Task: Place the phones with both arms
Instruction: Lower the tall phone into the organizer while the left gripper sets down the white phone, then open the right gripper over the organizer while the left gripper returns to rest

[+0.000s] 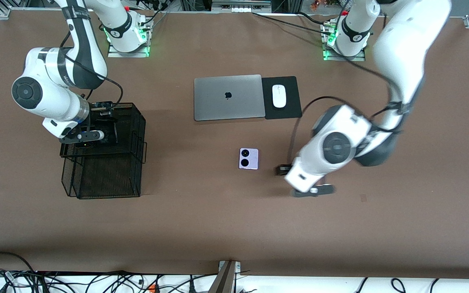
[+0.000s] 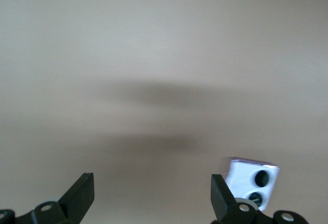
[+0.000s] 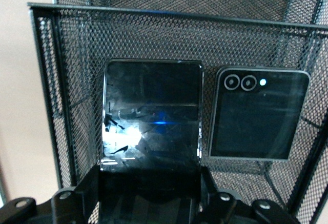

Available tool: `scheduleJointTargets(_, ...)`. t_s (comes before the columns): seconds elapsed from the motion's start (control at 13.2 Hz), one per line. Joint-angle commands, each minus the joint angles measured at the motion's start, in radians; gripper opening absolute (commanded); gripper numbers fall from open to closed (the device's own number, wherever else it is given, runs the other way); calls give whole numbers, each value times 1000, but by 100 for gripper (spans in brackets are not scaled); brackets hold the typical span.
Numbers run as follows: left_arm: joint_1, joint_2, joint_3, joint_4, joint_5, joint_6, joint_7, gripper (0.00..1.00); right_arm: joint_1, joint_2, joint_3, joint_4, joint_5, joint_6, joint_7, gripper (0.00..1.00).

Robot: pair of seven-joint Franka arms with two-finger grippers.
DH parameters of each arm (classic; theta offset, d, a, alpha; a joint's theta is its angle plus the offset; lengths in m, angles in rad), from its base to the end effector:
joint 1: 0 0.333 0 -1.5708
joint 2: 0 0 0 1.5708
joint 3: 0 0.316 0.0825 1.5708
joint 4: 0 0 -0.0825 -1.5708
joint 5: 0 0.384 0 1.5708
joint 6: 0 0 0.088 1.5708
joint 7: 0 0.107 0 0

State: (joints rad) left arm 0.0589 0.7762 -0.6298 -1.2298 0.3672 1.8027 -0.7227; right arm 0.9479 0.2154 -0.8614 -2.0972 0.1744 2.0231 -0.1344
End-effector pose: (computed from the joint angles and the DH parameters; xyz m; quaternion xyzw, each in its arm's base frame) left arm 0.6843 -0.2579 0.3572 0.9945 0.0911 -0.0499 0.0105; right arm 0.5388 0.0638 0.3368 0.9928 0.0607 -0.1032 0.0052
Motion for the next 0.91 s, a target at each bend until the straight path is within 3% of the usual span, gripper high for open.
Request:
scheduleJointTargets(0.0, 85, -125, 10, -37, -11, -110, 32, 100, 11, 47, -4, 5, 71, 29, 2, 46)
scheduleJointTargets(0.23, 209, -248, 7, -33, -27, -206, 292, 100, 14, 90, 18, 17, 142, 43, 2, 49)
scheduleJointTargets(0.38, 301, -328, 2, -37, -30, -218, 485, 100, 11, 97, 19, 23, 152, 39, 4, 100)
scheduleJointTargets(0.61, 346, -434, 30, -48, -80, -287, 684, 100, 9, 93, 16, 80, 152, 3, -8, 100)
scheduleJointTargets(0.68, 320, -495, 83, -84, -109, -289, 686, 100, 8, 91, 15, 113, 151, -39, -11, 100)
scheduleJointTargets(0.83, 59, -607, 442, -158, -234, -275, 687, 100, 6, 93, 10, 213, 139, -157, -1, 100)
